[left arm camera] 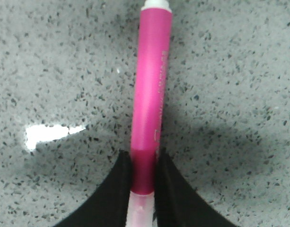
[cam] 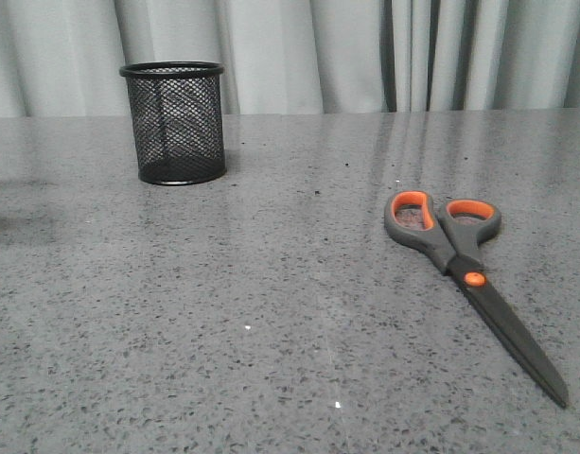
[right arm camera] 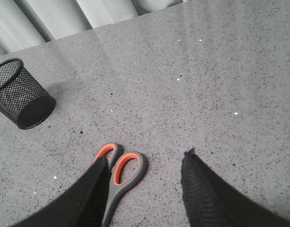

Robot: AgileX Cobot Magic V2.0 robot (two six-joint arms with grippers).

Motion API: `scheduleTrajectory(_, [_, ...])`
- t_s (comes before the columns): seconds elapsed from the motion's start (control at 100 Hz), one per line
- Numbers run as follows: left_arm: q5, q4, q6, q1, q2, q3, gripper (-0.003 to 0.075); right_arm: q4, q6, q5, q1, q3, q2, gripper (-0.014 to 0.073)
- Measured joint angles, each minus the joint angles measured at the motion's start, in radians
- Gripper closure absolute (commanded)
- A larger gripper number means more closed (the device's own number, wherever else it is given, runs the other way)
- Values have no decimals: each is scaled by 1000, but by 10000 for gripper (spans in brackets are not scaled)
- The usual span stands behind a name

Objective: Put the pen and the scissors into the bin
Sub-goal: 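Lift the pink highlighter upright with the left gripper toward the mesh cup, then lower the highlighter into the black mesh cup and open the left gripper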

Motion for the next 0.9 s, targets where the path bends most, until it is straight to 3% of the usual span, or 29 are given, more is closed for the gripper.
scheduleTrajectory(0.18, [-122,-66,74,0,-43,0,739,1,0,0,0,0,0,275])
scheduleTrajectory(0.32, [-331,-301,236,0,-158,0,738,1,0,0,0,0,0,275])
scheduleTrajectory(0.41, [-463,-556,422,-5,-216,0,738,1,0,0,0,0,0,275])
scheduleTrajectory(0.51, [-576,-898,732,-49,-234,-2,738,1,0,-9,0,0,0,275])
scheduleTrajectory(0.72, [-666,-1528,1382,-174,-155,-2,738,1,0,-30,0,0,0,275])
scheduleTrajectory(0.79, [-672,-1670,1517,-200,-106,-2,738,1,0,-30,0,0,0,275])
scheduleTrajectory(0.9, [-663,-1754,1599,-212,-28,-2,738,1,0,-31,0,0,0,275])
